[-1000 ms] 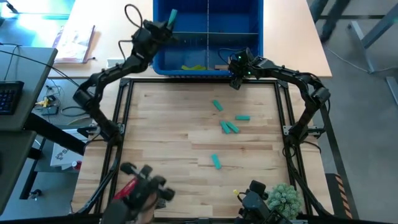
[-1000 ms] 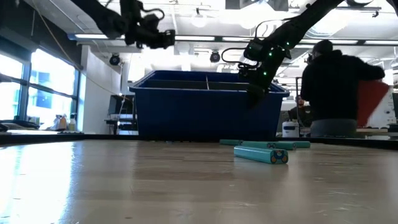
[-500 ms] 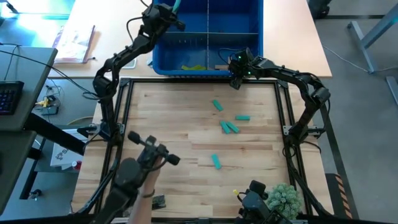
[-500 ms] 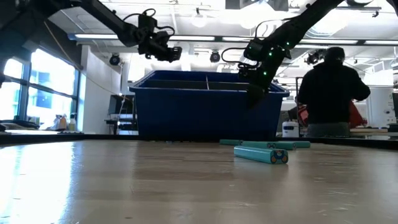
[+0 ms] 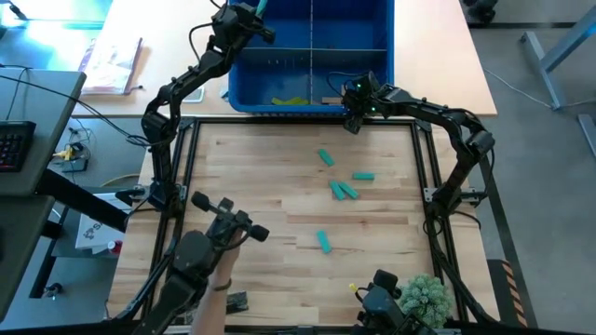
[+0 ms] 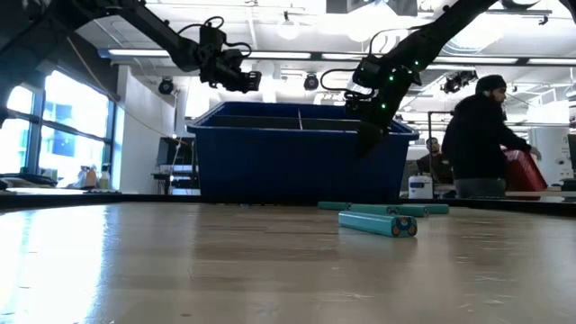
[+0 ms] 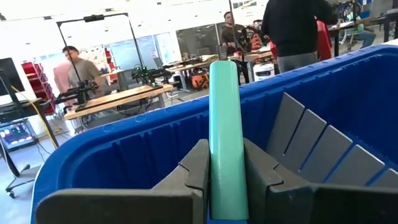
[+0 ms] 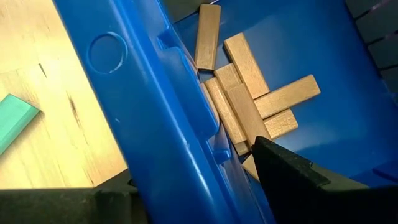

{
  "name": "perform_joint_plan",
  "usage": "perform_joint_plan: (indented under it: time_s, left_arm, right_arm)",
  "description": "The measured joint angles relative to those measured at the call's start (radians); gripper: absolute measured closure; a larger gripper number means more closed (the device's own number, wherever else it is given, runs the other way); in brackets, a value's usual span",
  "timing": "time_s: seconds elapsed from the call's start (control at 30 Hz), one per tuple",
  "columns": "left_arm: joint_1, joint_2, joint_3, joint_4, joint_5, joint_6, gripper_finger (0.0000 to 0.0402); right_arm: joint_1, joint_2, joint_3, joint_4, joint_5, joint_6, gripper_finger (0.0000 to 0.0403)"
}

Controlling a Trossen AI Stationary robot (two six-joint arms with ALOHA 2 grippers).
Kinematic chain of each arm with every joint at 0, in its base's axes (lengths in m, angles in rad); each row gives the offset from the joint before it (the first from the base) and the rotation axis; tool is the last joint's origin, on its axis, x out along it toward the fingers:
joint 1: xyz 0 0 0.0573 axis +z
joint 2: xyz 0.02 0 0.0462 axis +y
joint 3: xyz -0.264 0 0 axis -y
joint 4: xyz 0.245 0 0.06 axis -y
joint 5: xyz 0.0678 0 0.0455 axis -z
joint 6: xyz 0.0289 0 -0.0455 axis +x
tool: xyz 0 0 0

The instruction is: Sort blocks

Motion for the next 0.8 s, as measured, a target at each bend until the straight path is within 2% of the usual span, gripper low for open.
perform_joint_plan:
  time_s: [0.8]
  left_arm:
    - [0.0,0.0,0.0,-0.019,0.001,0.0,0.0375]
  right_arm:
    - [0.0,0.0,0.0,0.0,0.0,0.0,0.0208]
